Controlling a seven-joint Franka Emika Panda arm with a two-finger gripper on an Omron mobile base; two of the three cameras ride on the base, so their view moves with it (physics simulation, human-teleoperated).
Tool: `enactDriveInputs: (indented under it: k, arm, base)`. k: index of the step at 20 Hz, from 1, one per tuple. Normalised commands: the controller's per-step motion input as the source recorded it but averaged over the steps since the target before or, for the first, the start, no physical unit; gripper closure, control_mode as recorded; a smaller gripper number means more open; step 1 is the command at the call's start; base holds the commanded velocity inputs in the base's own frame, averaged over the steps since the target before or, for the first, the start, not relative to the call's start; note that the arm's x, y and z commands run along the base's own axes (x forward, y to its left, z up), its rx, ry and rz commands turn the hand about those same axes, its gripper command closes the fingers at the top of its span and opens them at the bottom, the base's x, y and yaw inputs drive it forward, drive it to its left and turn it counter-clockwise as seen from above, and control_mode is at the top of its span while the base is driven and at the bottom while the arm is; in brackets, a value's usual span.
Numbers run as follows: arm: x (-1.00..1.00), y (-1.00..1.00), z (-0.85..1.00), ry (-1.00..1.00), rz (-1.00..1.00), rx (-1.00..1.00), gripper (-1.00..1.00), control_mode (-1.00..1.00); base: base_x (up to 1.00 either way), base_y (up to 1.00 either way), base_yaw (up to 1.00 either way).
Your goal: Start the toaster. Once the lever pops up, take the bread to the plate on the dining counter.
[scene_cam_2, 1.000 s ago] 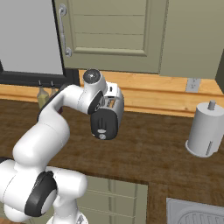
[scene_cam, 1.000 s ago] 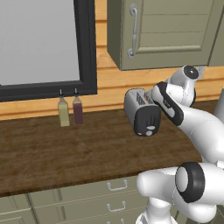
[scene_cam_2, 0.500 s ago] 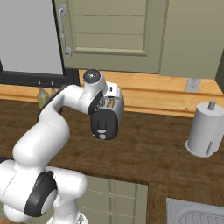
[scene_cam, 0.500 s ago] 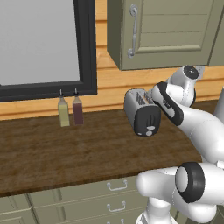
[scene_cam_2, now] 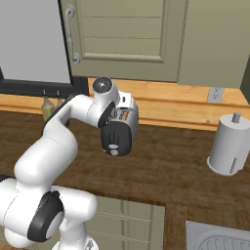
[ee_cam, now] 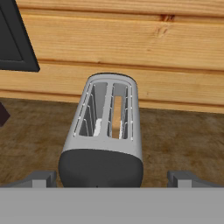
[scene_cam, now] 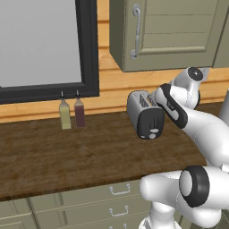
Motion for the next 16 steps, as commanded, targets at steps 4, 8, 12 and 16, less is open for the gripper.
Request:
enactDriveInputs:
  k: [4, 8, 12, 16]
  arm:
    - [0.0, 0.0, 0.0, 0.0, 0.0, 0.0, -1.0, -1.0]
    - [0.0, 0.0, 0.0, 0.0, 0.0, 0.0, -1.0, -1.0]
    - [0.0, 0.0, 0.0, 0.0, 0.0, 0.0, -1.0, -1.0]
    - [0.0, 0.0, 0.0, 0.0, 0.0, 0.0, -1.0, -1.0]
  base:
    - [0.0, 0.0, 0.0]
    - [0.0, 0.0, 0.0]
    - [0.0, 0.0, 0.0]
    - [0.0, 0.0, 0.0]
